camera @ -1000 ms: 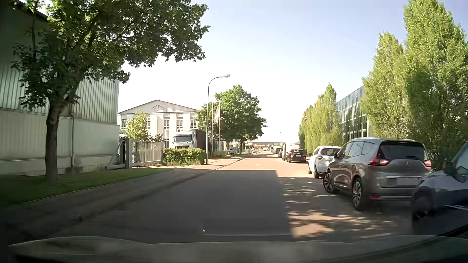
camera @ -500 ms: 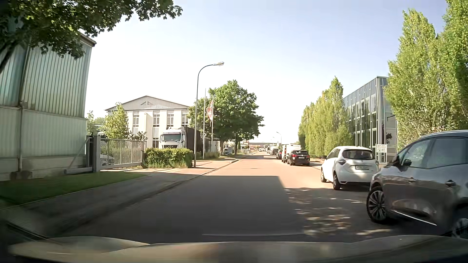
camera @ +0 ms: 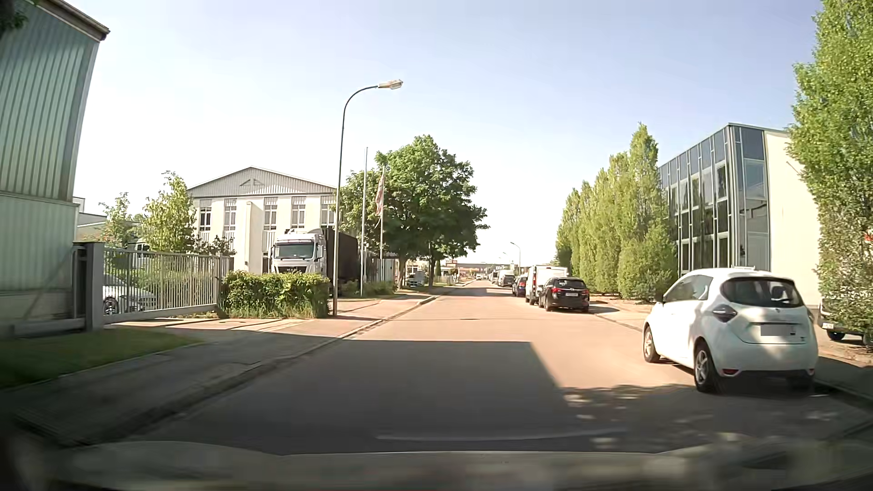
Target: Follow the waypoints while adhering to traffic rules and regulations
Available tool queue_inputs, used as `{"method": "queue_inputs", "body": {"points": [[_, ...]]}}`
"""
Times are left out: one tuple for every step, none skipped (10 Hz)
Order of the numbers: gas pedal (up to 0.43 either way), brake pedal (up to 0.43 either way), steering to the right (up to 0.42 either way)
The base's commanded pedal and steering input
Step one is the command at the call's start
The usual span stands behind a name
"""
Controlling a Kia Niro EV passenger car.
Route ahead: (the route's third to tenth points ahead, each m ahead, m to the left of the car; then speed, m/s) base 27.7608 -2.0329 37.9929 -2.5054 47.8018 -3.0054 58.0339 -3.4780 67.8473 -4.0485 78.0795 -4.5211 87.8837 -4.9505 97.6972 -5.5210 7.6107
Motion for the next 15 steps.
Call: {"method": "queue_inputs", "body": {"points": [[0.000, 0.079, 0.007], [0.000, 0.085, 0.007], [0.000, 0.085, 0.007], [0.000, 0.085, 0.007], [0.000, 0.085, 0.007], [0.000, 0.091, 0.007], [0.000, 0.073, 0.007], [0.000, 0.061, 0.007], [0.000, 0.030, 0.007], [0.000, 0.000, 0.008], [0.000, 0.000, 0.007], [0.000, 0.000, 0.007], [0.150, 0.000, 0.007], [0.248, 0.000, 0.009], [0.287, 0.000, 0.013]]}}
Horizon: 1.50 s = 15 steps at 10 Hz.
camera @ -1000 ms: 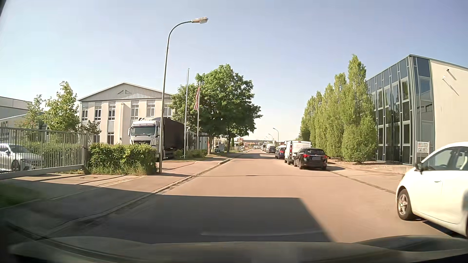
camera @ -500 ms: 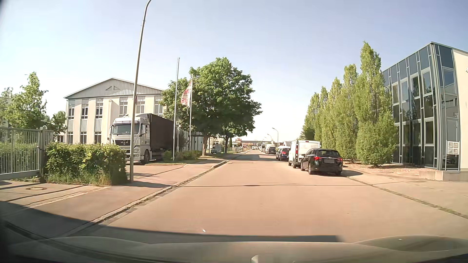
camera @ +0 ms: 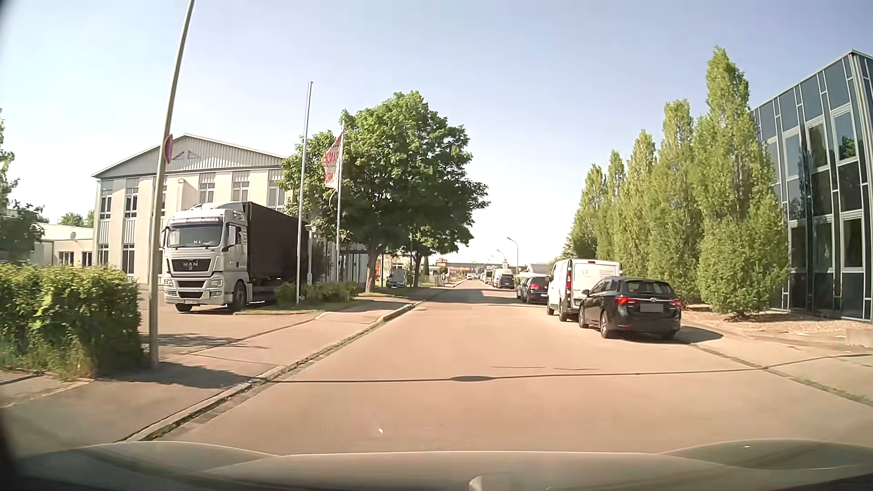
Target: Follow the waypoints while adhering to traffic rules and regulations
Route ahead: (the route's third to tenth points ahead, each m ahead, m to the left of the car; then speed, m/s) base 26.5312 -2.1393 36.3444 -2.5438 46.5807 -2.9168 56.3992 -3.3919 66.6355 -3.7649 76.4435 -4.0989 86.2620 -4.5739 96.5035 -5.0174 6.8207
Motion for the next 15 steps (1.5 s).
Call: {"method": "queue_inputs", "body": {"points": [[0.339, 0.000, 0.015], [0.350, 0.000, 0.013], [0.358, 0.000, 0.006], [0.358, 0.000, 0.002], [0.358, 0.000, 0.002], [0.358, 0.000, 0.002], [0.339, 0.000, 0.003], [0.331, 0.000, 0.005], [0.299, 0.000, 0.011], [0.268, 0.000, 0.016], [0.268, 0.000, 0.018], [0.240, 0.000, 0.018], [0.240, 0.000, 0.017], [0.189, 0.000, 0.015], [0.110, 0.000, 0.014]]}}
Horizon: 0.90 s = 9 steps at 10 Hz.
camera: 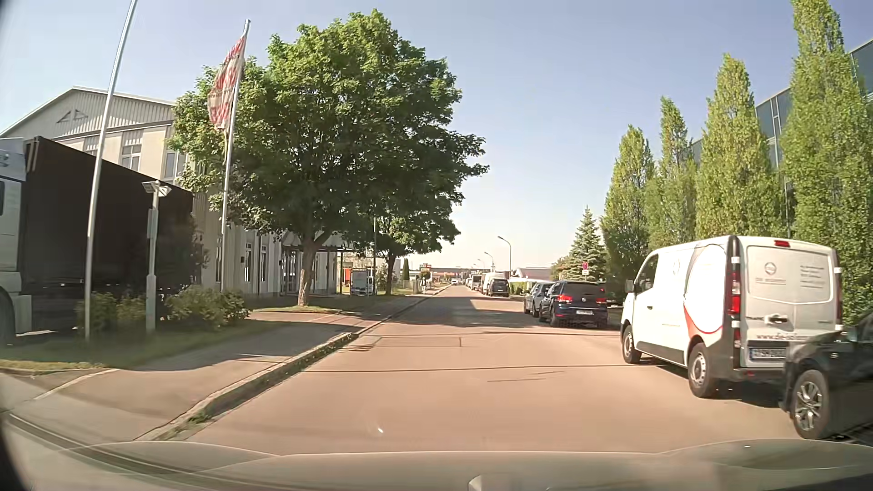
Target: Follow the waypoints while adhering to traffic rules and regulations
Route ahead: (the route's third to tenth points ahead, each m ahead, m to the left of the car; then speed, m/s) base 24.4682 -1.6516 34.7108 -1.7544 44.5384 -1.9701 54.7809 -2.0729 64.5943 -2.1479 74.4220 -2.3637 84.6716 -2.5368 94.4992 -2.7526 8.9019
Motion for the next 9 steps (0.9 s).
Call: {"method": "queue_inputs", "body": {"points": [[0.047, 0.000, 0.013], [0.047, 0.000, 0.013], [0.047, 0.000, 0.013], [0.110, 0.000, 0.013], [0.130, 0.000, 0.013], [0.157, 0.000, 0.013], [0.157, 0.000, 0.013], [0.157, 0.000, 0.011], [0.157, 0.000, 0.010]]}}
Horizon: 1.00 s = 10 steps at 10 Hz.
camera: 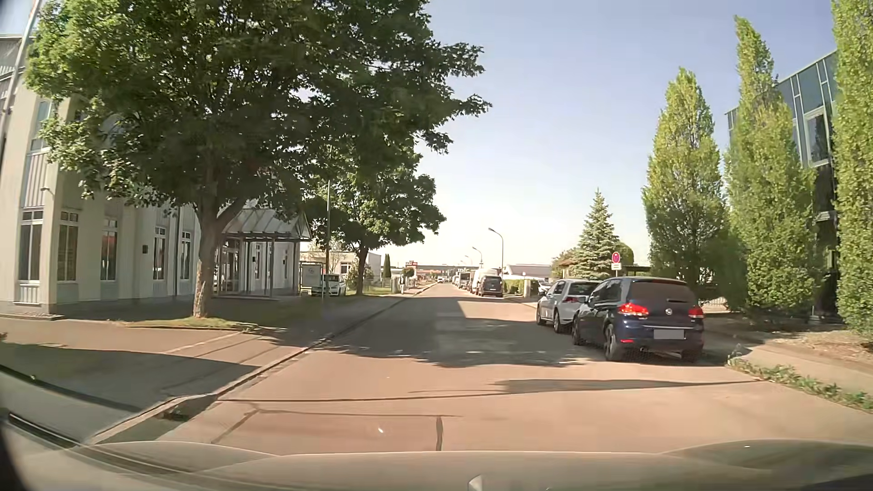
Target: Follow the waypoints while adhering to traffic rules and regulations
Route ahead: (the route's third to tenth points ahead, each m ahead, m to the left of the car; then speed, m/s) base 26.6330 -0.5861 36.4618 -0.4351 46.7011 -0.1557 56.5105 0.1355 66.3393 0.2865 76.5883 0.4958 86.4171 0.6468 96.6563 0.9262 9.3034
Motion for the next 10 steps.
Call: {"method": "queue_inputs", "body": {"points": [[0.157, 0.000, 0.008], [0.130, 0.000, 0.006], [0.087, 0.000, 0.006], [0.079, 0.000, 0.005], [0.067, 0.000, 0.005], [0.059, 0.000, 0.005], [0.047, 0.000, 0.005], [0.028, 0.000, 0.004], [0.028, 0.000, 0.003], [0.028, 0.000, 0.001]]}}
